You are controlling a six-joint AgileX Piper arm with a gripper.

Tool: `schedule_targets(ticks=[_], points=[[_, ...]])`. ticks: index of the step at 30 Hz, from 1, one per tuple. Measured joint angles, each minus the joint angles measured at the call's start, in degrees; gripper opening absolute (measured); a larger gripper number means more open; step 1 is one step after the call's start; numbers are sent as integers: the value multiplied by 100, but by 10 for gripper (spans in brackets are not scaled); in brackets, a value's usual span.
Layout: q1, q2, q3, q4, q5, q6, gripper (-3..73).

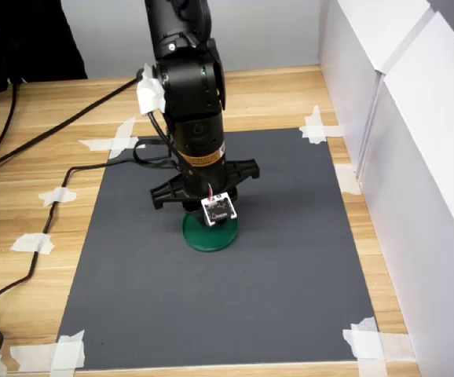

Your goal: Grasp a white terminal and put it on the green lid.

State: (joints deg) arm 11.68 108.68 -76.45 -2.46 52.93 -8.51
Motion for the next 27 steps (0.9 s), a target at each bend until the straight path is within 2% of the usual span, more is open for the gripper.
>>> schedule_targets(ticks=[24, 27], points=[[0, 107, 0, -57, -39, -466, 284], [-7, 100, 0, -57, -67, -541, 307]])
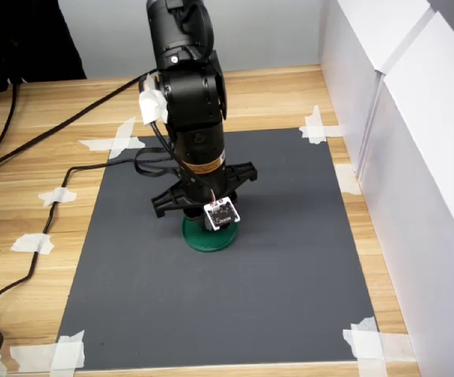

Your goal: Grasp a white terminal and put it on the green lid.

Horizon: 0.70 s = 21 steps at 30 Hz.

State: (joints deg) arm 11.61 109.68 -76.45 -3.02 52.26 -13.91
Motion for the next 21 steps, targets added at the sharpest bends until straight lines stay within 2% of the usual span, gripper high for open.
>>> schedule_targets(ticks=[2, 8, 11, 15, 21], points=[[0, -44, 0, 0, -67, -52, 341], [0, -358, 221, 0, -336, -85, 524], [0, -591, 519, 0, -476, -102, 585], [-6, -1196, 922, 39, -804, -113, 608], [-6, -2618, 1480, 302, -1812, -113, 593]])
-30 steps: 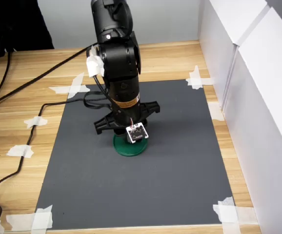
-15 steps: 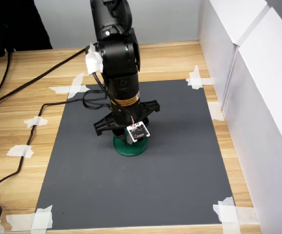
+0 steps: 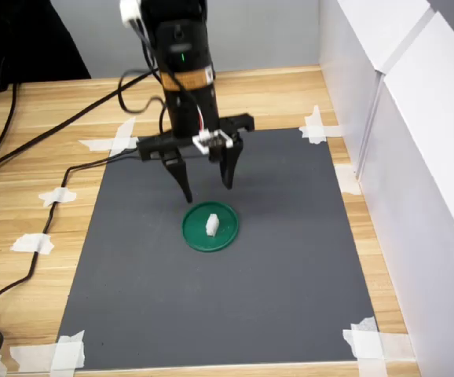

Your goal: Grasp a white terminal and put it on the green lid.

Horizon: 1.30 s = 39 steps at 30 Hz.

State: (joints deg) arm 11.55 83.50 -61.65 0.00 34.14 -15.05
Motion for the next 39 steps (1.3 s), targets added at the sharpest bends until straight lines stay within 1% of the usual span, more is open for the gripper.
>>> schedule_targets(ticks=[3, 5, 8, 11, 13, 15, 20, 23, 31, 36, 39], points=[[0, -780, 395, 32, -385, 0, 538], [0, -1250, 675, 89, -593, 0, 467], [0, -2104, 1140, 226, -768, 5, 339], [-4, -2979, 1551, 387, -866, 12, 239], [-91, -3521, 1865, 470, -887, 69, 194], [-314, -3984, 2210, 505, -968, 99, 167], [-1103, -5137, 3071, 526, -1407, 468, 148], [-1304, -5805, 3578, 542, -1701, 697, 148], [-1334, -7230, 4931, 558, -2145, 770, 148], [-1334, -8177, 5599, 558, -2200, 764, 147], [-1334, -8393, 5790, 558, -2198, 733, 147]])
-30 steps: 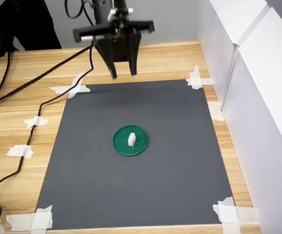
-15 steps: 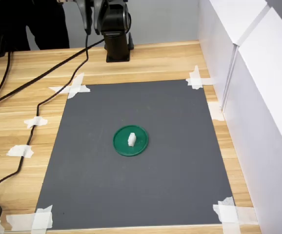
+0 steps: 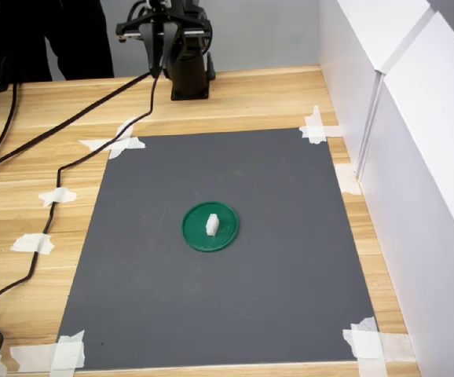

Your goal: Grasp a white terminal and put it on the green lid.

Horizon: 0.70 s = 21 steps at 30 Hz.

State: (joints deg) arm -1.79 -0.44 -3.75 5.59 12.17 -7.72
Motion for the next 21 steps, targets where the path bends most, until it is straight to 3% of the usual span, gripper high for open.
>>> schedule_targets(ticks=[21], points=[[11, -13, 63, 0, 334, -35, 146]])
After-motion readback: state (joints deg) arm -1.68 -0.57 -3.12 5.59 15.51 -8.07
